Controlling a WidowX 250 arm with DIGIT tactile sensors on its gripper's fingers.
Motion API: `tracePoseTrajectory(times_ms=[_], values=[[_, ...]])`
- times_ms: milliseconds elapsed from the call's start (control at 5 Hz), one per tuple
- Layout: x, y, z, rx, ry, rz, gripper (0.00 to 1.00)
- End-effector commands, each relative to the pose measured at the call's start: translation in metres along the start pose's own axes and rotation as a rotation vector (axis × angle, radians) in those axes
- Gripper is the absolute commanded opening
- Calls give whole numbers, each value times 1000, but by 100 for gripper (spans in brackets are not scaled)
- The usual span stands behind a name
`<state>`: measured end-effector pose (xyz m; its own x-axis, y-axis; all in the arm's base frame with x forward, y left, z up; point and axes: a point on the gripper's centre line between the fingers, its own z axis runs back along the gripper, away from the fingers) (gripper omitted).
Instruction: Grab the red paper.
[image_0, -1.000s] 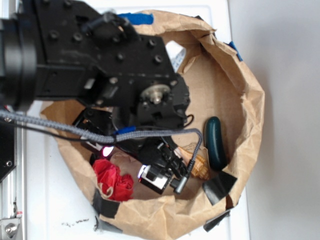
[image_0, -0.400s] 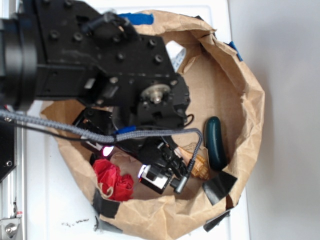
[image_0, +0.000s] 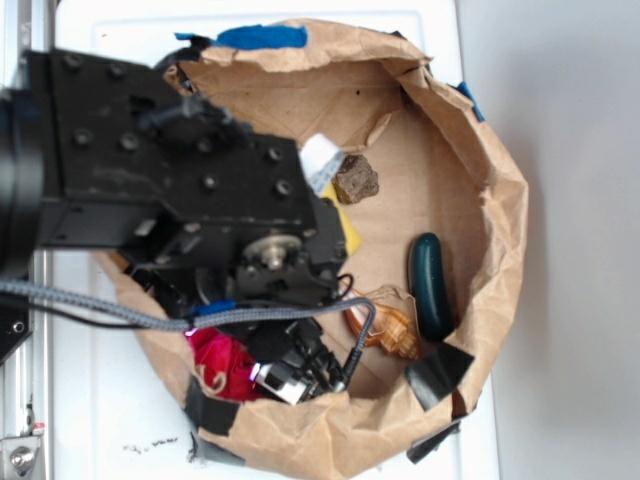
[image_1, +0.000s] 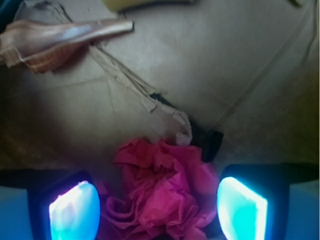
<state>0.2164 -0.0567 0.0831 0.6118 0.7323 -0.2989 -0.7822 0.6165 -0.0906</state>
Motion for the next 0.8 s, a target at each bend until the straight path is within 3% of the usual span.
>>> tracePoseTrajectory(times_ms=[0, 600], values=[[-8, -16, 3, -105, 23, 42, 100], [-9, -20, -20, 46, 52, 92, 100]])
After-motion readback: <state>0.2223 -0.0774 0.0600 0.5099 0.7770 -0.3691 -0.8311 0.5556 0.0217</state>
